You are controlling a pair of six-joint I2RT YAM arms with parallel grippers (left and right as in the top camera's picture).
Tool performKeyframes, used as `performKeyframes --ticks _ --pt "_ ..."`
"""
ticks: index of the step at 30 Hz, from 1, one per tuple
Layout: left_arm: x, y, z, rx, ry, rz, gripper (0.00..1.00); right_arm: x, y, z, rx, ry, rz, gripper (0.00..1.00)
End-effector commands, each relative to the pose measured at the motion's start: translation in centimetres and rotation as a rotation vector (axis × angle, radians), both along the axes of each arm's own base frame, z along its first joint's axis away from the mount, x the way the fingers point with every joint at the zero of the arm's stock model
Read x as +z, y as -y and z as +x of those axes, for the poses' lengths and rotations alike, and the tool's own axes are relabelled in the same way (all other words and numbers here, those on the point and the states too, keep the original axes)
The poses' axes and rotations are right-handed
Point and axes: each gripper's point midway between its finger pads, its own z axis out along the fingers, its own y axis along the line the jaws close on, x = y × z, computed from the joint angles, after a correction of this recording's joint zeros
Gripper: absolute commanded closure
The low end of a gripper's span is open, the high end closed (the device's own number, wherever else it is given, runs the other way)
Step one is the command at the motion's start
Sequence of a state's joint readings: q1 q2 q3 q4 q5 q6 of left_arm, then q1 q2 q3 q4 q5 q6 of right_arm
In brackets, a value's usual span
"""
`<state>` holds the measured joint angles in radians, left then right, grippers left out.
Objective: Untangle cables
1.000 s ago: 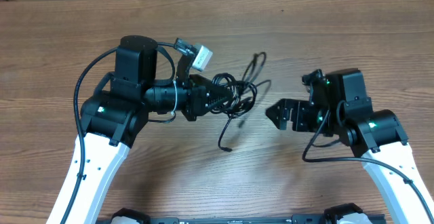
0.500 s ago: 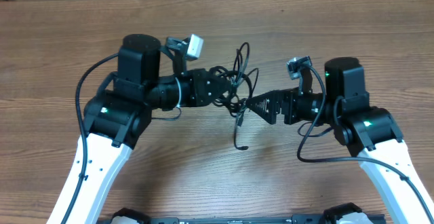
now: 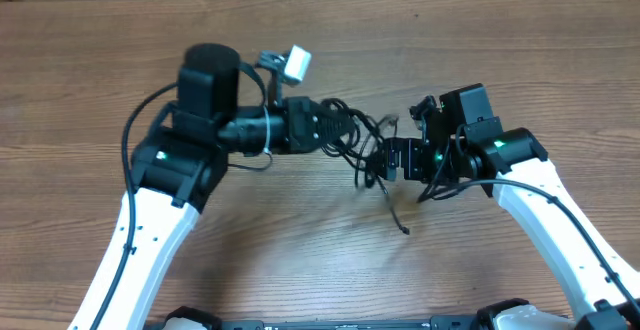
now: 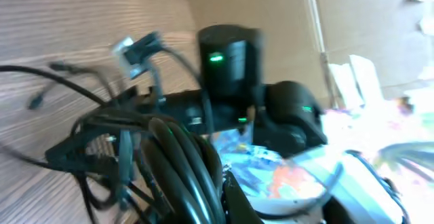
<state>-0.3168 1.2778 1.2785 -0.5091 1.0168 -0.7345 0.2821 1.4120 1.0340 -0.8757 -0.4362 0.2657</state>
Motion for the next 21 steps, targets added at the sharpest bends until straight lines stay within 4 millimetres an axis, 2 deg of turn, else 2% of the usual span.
performKeyframes --ticks 1,5,11,15,21 --pt "4.9 -1.3 -2.2 -0.138 0.094 -0.141 0.96 -2.9 3.4 0.1 -0.066 -0.020 -0.203 0.00" --pt "5.7 -2.7 -2.0 -0.154 0.123 -0.174 0.96 -3.1 4.1 -0.1 -0.076 -0.027 -0.241 0.00" --pt "6.0 -4.7 -1.1 -0.115 0.131 -0.184 0.96 -3.2 4.2 -0.3 -0.075 -0.034 -0.242 0.00" --pt "6.0 -4.8 -1.1 -0.124 0.186 -0.178 0.96 -3.3 4.3 -0.6 -0.073 -0.047 -0.247 0.00" --pt "5.9 -4.8 -1.1 -0.148 0.335 -0.156 0.96 -3.8 5.2 -2.2 -0.041 -0.102 -0.301 0.00"
